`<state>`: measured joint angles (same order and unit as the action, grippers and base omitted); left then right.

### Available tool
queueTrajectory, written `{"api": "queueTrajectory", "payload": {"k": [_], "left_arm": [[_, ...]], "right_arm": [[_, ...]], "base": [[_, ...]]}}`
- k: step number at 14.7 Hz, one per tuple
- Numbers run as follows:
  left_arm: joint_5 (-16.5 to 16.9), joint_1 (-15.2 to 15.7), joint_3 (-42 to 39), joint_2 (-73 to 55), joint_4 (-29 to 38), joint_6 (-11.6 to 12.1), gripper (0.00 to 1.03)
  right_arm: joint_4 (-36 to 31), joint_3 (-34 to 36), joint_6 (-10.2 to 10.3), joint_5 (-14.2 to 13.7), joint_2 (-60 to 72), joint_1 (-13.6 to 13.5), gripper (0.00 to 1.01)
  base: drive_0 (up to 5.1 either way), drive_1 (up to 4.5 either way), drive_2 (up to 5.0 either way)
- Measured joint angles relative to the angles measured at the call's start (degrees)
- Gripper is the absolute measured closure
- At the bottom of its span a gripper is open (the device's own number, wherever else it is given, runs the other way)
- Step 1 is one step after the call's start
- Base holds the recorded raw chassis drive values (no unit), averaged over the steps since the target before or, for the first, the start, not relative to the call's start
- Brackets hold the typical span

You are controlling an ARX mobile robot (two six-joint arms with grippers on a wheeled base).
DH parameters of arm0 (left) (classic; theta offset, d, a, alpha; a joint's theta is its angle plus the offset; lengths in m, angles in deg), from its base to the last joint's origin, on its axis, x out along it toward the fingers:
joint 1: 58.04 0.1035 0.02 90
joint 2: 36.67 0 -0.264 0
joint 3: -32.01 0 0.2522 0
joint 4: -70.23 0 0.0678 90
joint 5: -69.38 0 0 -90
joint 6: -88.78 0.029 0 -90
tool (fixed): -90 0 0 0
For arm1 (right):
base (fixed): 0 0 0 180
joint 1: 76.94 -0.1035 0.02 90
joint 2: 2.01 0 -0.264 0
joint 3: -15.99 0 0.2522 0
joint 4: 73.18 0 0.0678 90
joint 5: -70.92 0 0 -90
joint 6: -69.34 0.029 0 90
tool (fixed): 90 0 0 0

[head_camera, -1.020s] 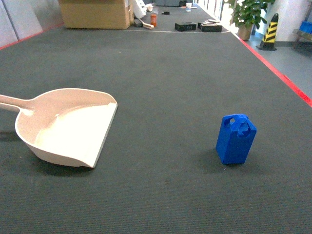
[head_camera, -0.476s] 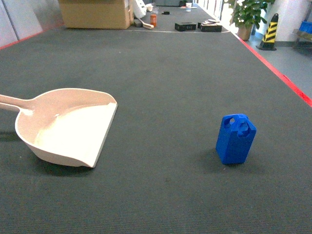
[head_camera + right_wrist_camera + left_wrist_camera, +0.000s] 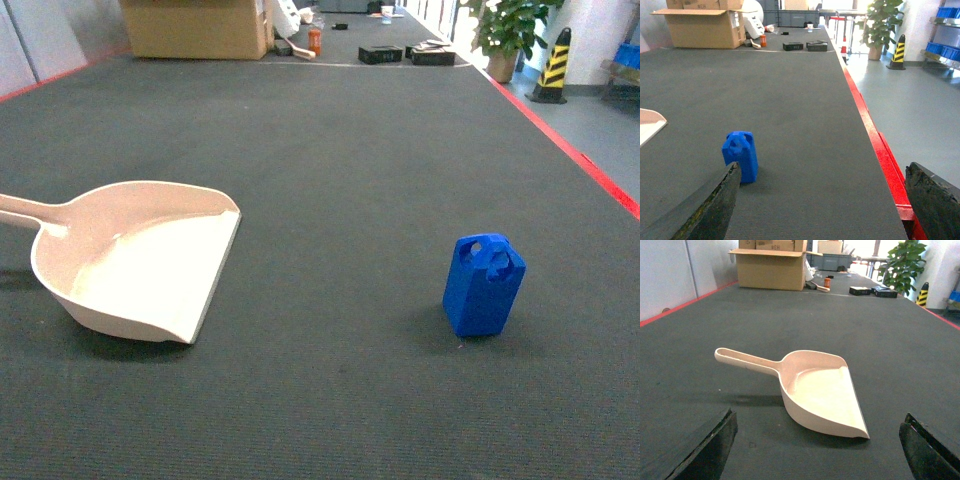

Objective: Place part in tray to right shelf

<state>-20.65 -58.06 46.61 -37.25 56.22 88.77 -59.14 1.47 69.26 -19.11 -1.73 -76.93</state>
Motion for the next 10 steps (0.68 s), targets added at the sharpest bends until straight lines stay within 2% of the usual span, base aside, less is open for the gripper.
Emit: {"api": "queueTrajectory", "payload": {"k": [10], "left_arm": [[0.0,0.0,0.0,0.0,0.0,0.0,0.05]], "right_arm": [[0.0,0.0,0.0,0.0,0.0,0.0,0.03]], "base": [[0.0,0.0,0.0]]}}
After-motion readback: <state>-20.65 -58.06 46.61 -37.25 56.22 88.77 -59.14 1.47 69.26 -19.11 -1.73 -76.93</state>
